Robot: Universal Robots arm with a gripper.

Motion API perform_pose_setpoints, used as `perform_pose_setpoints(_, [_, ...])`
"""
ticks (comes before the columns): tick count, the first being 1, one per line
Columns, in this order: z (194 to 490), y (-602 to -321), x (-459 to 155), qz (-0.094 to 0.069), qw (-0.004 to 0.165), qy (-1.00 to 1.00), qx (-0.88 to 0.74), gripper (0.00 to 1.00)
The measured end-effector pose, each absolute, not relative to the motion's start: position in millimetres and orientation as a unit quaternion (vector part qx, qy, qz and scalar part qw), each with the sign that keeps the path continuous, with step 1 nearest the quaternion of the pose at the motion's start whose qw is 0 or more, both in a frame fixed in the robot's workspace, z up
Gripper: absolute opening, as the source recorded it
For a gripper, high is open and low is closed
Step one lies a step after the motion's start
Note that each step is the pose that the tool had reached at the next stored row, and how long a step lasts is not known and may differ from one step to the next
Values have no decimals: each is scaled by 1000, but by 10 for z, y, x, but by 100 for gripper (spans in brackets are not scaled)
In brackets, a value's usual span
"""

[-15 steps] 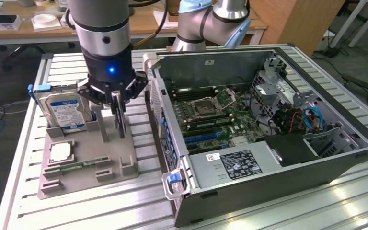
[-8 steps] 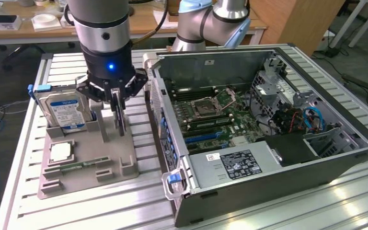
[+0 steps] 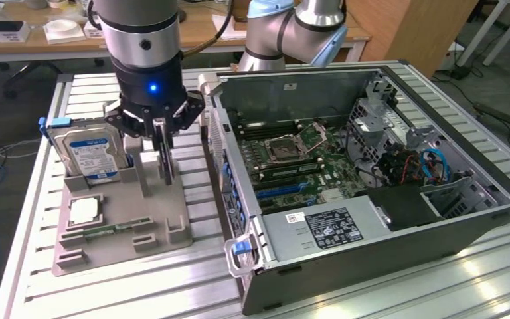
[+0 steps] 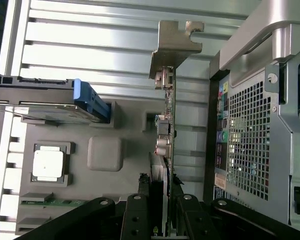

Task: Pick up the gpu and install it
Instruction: 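Pick up the gpu and move the gpu toward the slot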

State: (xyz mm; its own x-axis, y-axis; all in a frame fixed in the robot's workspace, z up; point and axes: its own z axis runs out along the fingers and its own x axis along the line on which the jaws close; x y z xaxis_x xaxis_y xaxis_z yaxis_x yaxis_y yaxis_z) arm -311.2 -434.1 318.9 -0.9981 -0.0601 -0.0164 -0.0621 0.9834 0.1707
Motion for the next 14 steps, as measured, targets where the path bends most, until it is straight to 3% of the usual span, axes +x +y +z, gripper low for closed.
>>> perform_pose_setpoints(14, [3289, -4342, -3112, 97, 6, 995, -31, 27])
